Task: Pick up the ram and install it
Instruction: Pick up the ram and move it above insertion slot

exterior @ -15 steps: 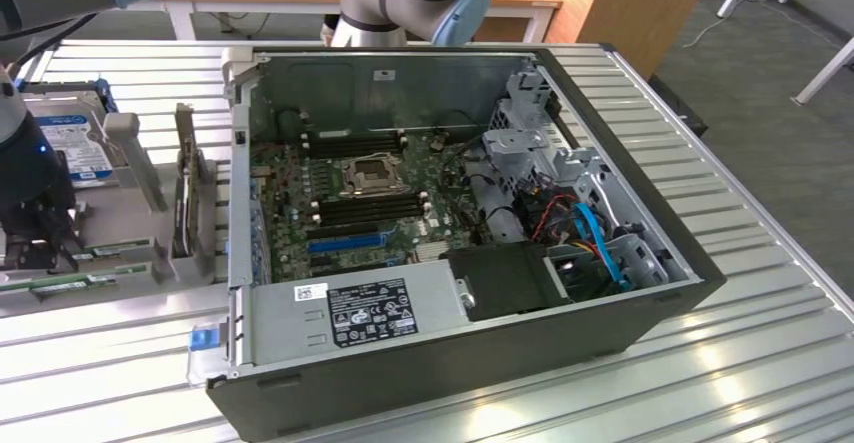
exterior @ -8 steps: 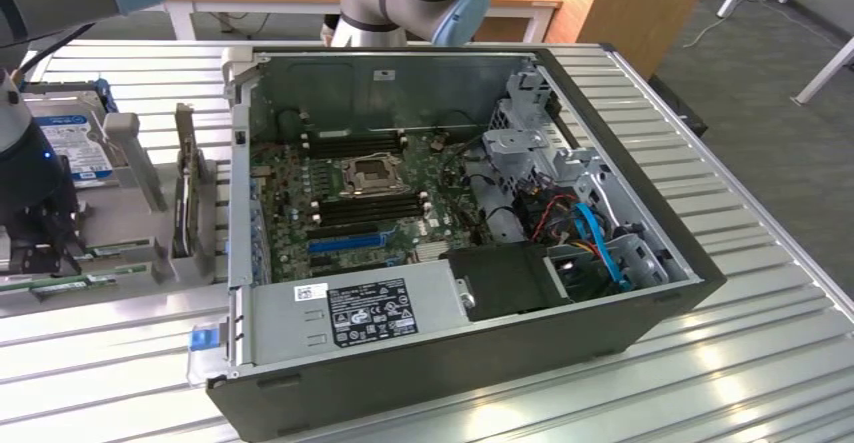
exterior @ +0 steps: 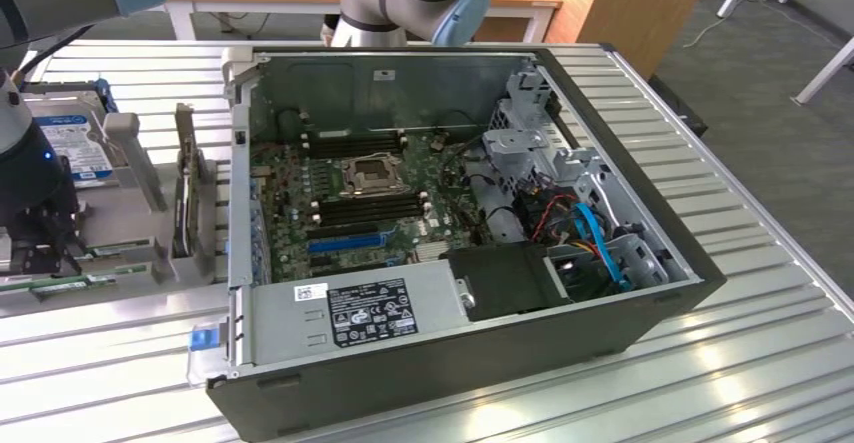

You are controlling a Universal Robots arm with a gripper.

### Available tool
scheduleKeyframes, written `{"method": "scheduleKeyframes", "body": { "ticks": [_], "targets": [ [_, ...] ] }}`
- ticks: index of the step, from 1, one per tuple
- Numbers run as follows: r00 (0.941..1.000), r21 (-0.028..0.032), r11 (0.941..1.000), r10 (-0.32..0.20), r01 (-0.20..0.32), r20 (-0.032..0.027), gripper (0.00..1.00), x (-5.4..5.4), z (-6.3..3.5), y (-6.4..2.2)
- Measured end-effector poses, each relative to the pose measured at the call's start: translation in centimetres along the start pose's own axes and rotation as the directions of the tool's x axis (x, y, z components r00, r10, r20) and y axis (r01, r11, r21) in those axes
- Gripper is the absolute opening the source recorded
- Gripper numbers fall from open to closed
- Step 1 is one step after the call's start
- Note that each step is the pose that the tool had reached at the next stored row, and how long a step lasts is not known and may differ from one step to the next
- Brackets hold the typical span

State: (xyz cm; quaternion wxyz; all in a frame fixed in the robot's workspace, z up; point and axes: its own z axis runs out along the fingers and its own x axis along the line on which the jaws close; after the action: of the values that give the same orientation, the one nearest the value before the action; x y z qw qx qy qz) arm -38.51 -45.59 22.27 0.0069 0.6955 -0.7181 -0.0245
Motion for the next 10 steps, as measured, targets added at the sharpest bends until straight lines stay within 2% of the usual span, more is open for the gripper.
{"method": "scheduleKeyframes", "body": {
  "ticks": [10],
  "targets": [
    [0.9997,-0.0006,0.9997,-0.026,0.026,-0.0012,0.29,0.0,0.01,0.0]
  ]
}}
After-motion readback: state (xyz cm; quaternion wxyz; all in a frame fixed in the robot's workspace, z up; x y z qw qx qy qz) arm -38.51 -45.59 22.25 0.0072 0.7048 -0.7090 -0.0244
